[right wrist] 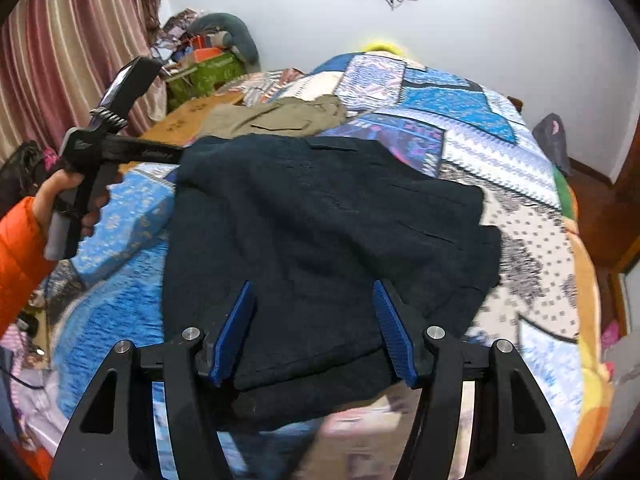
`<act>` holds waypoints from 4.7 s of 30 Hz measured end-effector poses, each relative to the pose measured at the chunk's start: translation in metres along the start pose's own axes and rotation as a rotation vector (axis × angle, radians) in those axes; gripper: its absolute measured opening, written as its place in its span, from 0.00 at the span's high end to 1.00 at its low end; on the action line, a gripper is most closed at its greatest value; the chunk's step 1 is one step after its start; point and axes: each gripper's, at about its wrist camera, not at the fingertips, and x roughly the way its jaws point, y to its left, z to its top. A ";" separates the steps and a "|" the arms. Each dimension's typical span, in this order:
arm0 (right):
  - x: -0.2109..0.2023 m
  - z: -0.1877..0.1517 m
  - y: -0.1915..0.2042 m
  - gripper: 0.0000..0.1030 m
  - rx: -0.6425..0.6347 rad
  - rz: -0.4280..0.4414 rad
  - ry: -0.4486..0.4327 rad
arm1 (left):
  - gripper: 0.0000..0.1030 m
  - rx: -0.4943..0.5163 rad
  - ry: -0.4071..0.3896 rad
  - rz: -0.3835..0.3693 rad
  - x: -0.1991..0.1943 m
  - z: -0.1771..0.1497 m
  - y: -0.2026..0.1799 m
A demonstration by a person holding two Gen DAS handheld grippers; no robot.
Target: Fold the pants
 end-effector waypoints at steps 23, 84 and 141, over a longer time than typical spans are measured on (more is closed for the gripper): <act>-0.022 0.022 -0.117 0.38 0.169 -0.077 -0.059 | 0.72 0.020 -0.152 -0.140 -0.080 0.021 -0.069; 0.055 0.003 -0.156 0.12 0.360 0.237 0.196 | 0.16 0.083 0.239 -0.291 0.045 0.052 -0.140; 0.059 0.045 -0.129 0.31 0.157 0.089 0.177 | 0.39 -0.033 0.165 -0.384 0.043 0.049 -0.068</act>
